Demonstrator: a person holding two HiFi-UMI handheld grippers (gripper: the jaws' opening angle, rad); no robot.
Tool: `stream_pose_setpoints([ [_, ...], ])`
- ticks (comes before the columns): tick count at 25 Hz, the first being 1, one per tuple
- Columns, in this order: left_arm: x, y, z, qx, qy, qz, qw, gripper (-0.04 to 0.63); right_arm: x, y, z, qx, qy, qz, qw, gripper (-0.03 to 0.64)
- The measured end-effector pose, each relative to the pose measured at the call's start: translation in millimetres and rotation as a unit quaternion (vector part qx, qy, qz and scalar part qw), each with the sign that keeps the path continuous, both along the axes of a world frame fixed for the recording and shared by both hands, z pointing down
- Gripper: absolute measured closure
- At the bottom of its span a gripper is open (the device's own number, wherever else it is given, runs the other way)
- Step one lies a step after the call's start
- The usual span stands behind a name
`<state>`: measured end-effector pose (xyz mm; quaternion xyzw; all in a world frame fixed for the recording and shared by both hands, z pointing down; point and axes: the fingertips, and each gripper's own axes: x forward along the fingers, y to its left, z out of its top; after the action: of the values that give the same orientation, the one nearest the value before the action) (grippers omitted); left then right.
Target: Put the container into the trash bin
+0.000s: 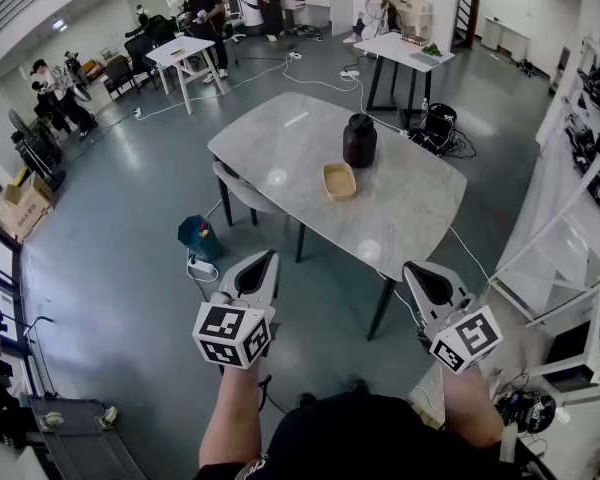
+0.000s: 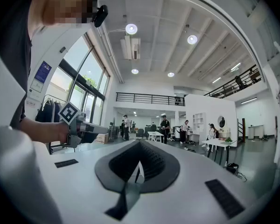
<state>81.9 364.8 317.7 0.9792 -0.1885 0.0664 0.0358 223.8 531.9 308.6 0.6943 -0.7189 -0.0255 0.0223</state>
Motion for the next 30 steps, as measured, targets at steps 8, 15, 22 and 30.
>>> stream_pose_setpoints([
  [8, 25.1, 20.9, 10.3, -0.017, -0.007, -0.006, 0.9998, 0.588, 24.7, 17.0, 2.7, 0.009, -0.006, -0.024, 1.0, 0.624],
  [15, 41.5, 38.4, 29.1, -0.038, -0.008, -0.003, 0.9992, 0.587, 36.2, 13.5, 16.8, -0.009, -0.064, -0.058, 0.996, 0.623],
  [22, 44.3, -9.0, 38.3, -0.044, -0.002, 0.0, 0.999, 0.586, 33.8, -36.2, 37.4, -0.045, -0.071, -0.077, 0.994, 0.621],
  [30, 48.6, -113.5, 37.7, -0.022, -0.009, 0.02, 0.9995, 0.586, 33.7, -147.7, 40.3, -0.071, -0.065, -0.081, 0.992, 0.621],
])
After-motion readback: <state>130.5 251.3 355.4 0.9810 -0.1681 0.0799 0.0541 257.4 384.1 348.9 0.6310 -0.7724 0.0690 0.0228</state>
